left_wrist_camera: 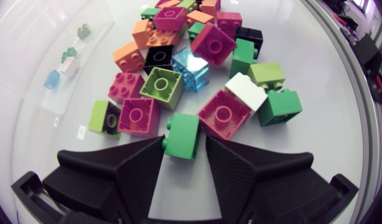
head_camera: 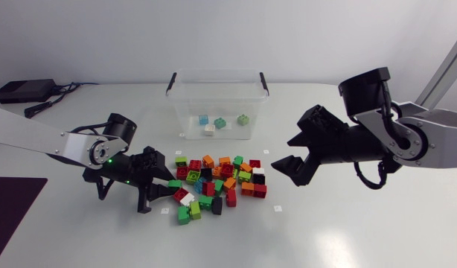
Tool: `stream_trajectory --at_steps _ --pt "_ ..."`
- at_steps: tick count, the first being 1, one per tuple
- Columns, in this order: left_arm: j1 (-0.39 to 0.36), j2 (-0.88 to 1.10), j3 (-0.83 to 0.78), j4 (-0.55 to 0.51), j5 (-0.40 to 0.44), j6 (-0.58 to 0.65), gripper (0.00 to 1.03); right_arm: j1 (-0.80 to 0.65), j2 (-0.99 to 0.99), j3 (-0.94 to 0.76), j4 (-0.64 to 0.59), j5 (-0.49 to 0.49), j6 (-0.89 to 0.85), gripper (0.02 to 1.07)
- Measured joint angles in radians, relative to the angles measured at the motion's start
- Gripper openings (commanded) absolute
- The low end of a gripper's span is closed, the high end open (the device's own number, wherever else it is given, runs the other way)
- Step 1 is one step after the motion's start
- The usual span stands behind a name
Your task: Place the duplo bricks in the container
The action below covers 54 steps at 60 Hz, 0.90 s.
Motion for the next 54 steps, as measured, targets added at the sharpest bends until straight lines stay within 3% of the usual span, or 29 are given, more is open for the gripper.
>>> stream_trajectory --at_steps 34,47,54 --pt "-0.013 -0.088 -0.002 -0.198 0.033 0.052 0.35 0.074 0.214 -0.015 0.0 -0.012 -0.174 0.95" --pt "-0.008 -0.174 -0.002 -0.252 0.052 0.056 0.35 0.079 0.301 -0.014 0.0 -0.02 -0.204 0.8" --pt "-0.004 -0.22 -0.002 -0.269 0.054 0.056 0.35 0.079 0.346 -0.014 0.0 -0.027 -0.214 0.79"
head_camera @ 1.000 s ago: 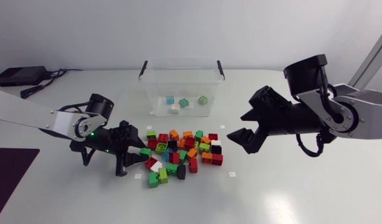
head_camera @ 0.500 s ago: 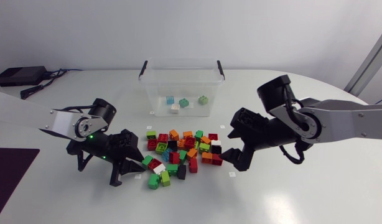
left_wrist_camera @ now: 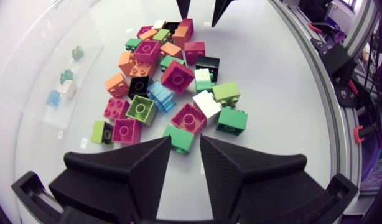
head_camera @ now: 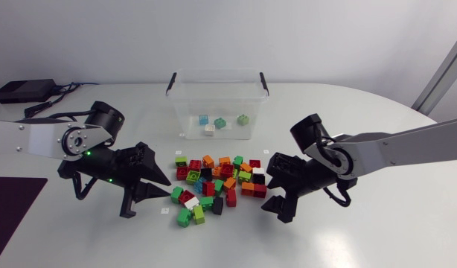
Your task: Place the duplo bricks in the container
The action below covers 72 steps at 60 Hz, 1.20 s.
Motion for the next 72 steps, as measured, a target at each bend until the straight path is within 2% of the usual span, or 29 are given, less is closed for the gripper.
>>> stream_trajectory --at_steps 16,20,49,61,72 --pt "0.034 -0.076 0.001 -0.034 0.034 0.0 0.35 0.027 0.043 0.015 0.008 -0.003 -0.003 0.78" --pt "0.042 -0.085 0.003 -0.043 0.047 0.0 0.35 0.034 0.047 0.026 0.008 -0.002 -0.003 0.74" --pt "0.066 -0.112 0.015 -0.051 0.056 0.0 0.35 0.052 0.133 0.139 0.021 0.015 -0.003 0.72" --pt "0.066 -0.114 0.031 -0.055 0.06 -0.003 0.35 0.079 0.138 0.152 0.012 0.018 -0.003 0.24" --pt "0.058 -0.114 0.105 -0.056 0.076 -0.041 0.35 0.085 0.146 0.153 0.006 0.021 -0.003 0.17"
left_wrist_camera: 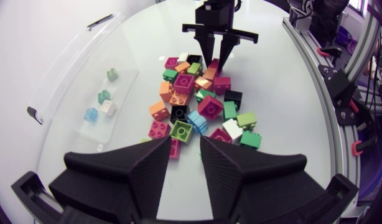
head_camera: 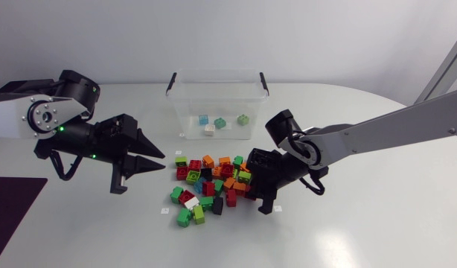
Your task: Place the duplo bricks in the container
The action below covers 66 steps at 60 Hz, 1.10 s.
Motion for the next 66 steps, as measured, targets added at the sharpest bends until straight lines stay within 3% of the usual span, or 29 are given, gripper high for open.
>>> stream_trajectory --at_steps 13,30,47,52,54,59,66 --pt "-0.029 0.0 0.1 0.021 0.006 -0.086 0.35 0.0 -0.027 -0.019 -0.017 0.012 0.0 0.16" --pt "-0.061 0.098 0.262 0.149 0.007 -0.252 0.35 -0.001 -0.178 -0.049 -0.092 0.027 0.0 0.16" --pt "-0.072 0.217 0.395 0.158 0.006 -0.323 0.36 -0.006 -0.267 -0.049 -0.143 0.026 0.0 0.16" --pt "-0.072 0.219 0.395 0.139 0.006 -0.324 0.51 -0.016 -0.286 -0.046 -0.159 0.026 0.0 0.16" --pt "-0.072 0.219 0.395 0.112 0.006 -0.317 0.66 -0.026 -0.295 -0.041 -0.166 0.025 0.0 0.16" --pt "-0.069 0.207 0.378 0.05 0.006 -0.277 0.85 -0.048 -0.31 -0.017 -0.183 0.019 0.0 0.16" --pt "-0.057 0.154 0.295 -0.026 0.002 -0.186 0.91 -0.08 -0.315 0.035 -0.19 0.003 0.0 0.16"
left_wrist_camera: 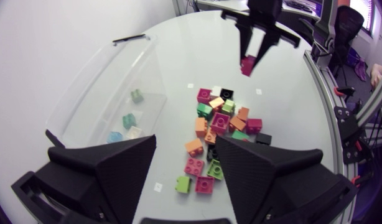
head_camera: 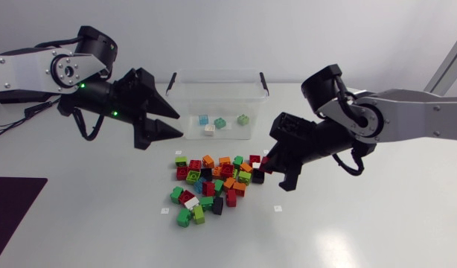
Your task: Place the duplo bricks in the container
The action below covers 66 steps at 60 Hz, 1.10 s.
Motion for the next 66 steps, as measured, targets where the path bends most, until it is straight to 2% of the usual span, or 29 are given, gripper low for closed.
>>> stream_trajectory --at_steps 6,23,44,66 --pt "0.01 -0.034 -0.077 -0.041 -0.012 0.075 0.91 -0.022 0.0 0.054 -0.001 -0.01 0.005 0.16" --pt "0.011 -0.036 -0.267 -0.056 -0.069 0.243 0.92 -0.056 0.025 0.214 0.011 -0.024 0.058 0.16" --pt "0.008 0.114 -0.275 -0.051 -0.118 0.384 0.92 -0.066 0.153 0.378 0.04 -0.033 0.125 0.16" --pt "-0.081 0.192 -0.246 -0.012 -0.151 0.406 0.9 -0.066 0.267 0.486 0.132 -0.033 0.192 0.16"
